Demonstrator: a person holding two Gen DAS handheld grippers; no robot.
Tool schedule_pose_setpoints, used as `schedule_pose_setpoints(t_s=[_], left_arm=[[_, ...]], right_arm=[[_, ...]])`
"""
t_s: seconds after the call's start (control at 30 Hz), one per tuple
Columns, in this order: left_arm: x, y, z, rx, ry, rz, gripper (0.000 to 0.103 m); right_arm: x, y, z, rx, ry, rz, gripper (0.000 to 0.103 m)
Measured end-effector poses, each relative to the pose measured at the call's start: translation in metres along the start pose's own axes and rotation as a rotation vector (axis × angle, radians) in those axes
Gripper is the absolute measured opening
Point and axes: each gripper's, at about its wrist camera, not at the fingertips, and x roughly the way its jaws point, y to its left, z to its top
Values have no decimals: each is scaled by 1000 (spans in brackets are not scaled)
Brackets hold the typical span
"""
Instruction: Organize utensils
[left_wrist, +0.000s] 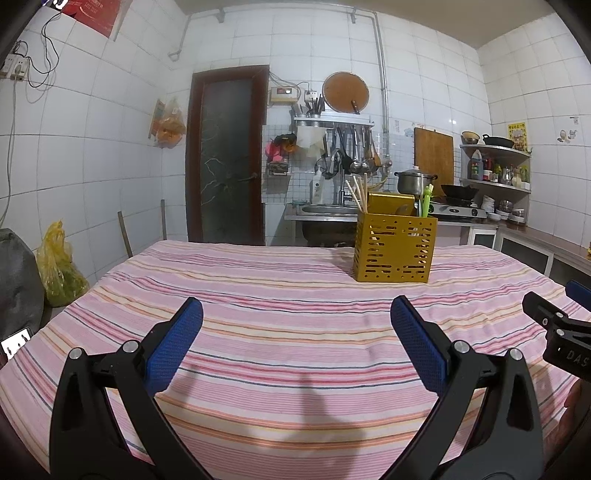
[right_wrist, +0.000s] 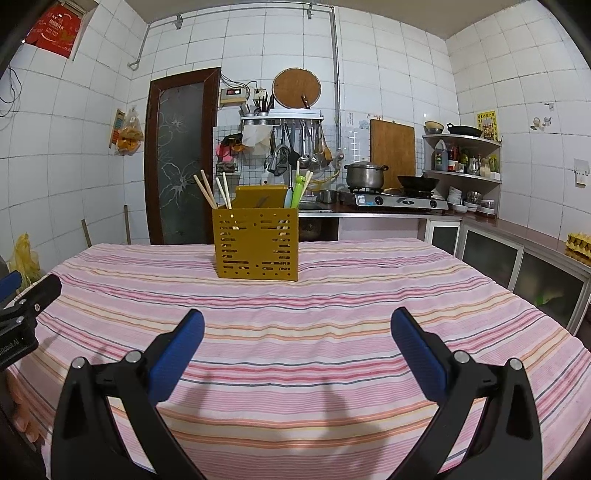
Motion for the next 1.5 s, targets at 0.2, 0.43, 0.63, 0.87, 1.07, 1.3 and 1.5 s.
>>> schedule_pose_setpoints(t_s=[0.2, 0.43, 0.63, 0.87, 1.07, 1.3, 1.5], left_arm=[[0, 0, 0, 1, -1, 0, 98], [0, 0, 0, 1, 0, 1, 98], [0, 0, 0, 1, 0, 1, 98], [0, -1, 0, 2, -1, 1, 98], [0, 1, -2, 6, -9, 1, 98], [0, 2, -2, 5, -10, -3, 98], [0, 2, -2, 5, -10, -3, 98]], right_arm=[[-2, 0, 0, 5, -1, -1, 99], [-1, 1, 0, 0, -6, -6, 99], [-1, 0, 0, 1, -8, -7, 99], [-1, 0, 0, -1, -7, -6, 99], [-2, -1, 0, 0, -8, -7, 99], [-1, -1, 0, 3, -7, -11, 99], [-1, -1, 0, 3, -7, -11, 99]])
